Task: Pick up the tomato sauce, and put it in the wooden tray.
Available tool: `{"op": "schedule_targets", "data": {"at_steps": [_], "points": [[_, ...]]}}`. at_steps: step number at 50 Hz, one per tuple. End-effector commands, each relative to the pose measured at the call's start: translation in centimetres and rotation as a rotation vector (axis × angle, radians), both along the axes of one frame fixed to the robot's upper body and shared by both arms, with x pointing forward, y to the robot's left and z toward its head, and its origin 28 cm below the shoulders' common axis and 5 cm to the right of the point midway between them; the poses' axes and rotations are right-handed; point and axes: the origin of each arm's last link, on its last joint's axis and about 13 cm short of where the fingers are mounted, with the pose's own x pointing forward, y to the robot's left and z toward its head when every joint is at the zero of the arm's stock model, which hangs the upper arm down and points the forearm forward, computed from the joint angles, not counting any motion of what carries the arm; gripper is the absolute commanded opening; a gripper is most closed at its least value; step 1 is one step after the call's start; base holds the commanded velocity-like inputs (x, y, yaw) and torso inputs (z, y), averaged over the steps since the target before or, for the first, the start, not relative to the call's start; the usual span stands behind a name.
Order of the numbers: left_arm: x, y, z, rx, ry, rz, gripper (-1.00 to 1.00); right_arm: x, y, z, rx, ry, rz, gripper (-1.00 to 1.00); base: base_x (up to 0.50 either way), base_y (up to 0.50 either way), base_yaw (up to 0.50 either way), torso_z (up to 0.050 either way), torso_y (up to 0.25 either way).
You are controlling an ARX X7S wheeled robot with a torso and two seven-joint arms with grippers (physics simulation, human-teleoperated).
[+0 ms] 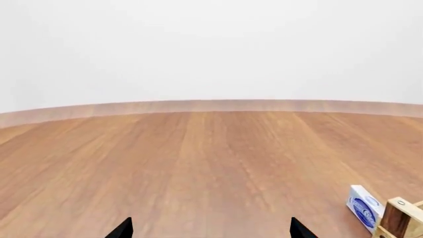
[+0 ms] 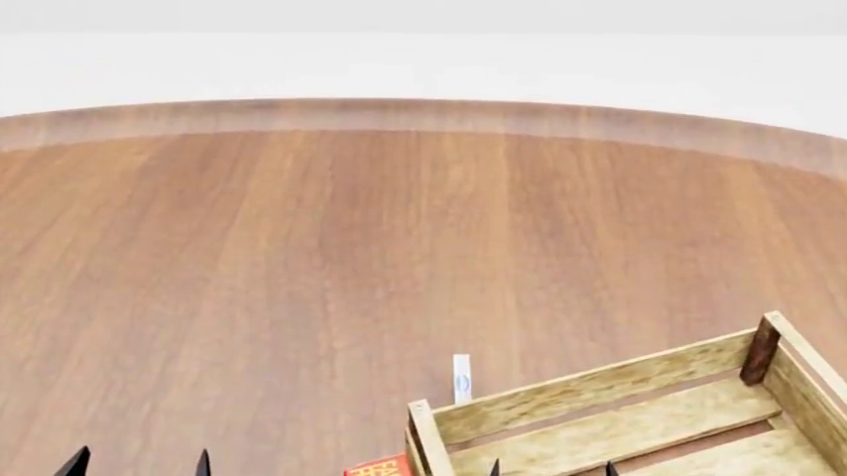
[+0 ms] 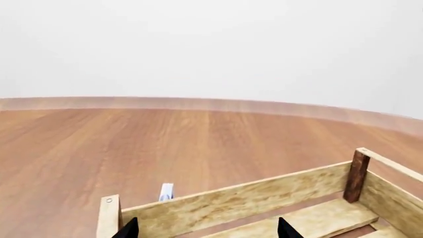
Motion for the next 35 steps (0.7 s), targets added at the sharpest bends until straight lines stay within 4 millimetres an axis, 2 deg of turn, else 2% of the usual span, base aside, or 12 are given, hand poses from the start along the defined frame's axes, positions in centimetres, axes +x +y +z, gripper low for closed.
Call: {"op": "schedule_targets", "data": {"at_steps": [1,15,22,35], "points": [[0.0,0.0,0.1,-0.006,0.004,0.005,1.0,-0.8,0.2,0.6,-0.018,-0.02,-0.005,1.0,0.0,0.0,0.0,0.0,0.0],[0.0,0.1,0.0,-0.003,0.002,0.016,1.0,-3.7,0.6,1.9,-0.059,-0.069,0.002,1.0,0.0,0.0,0.0,0.0,0.0],[0.0,0.1,0.1,-0.002,0.002,0.017,1.0,-5.0,0.7,1.9,-0.077,-0.081,0.005,1.0,0.0,0.0,0.0,0.0,0.0],[-0.1,0.0,0.0,0.002,0.0,0.02,1.0,-9.8,1.0,2.5,-0.116,-0.121,-0.004,1.0,0.0,0.0,0.0,0.0,0.0]]}}
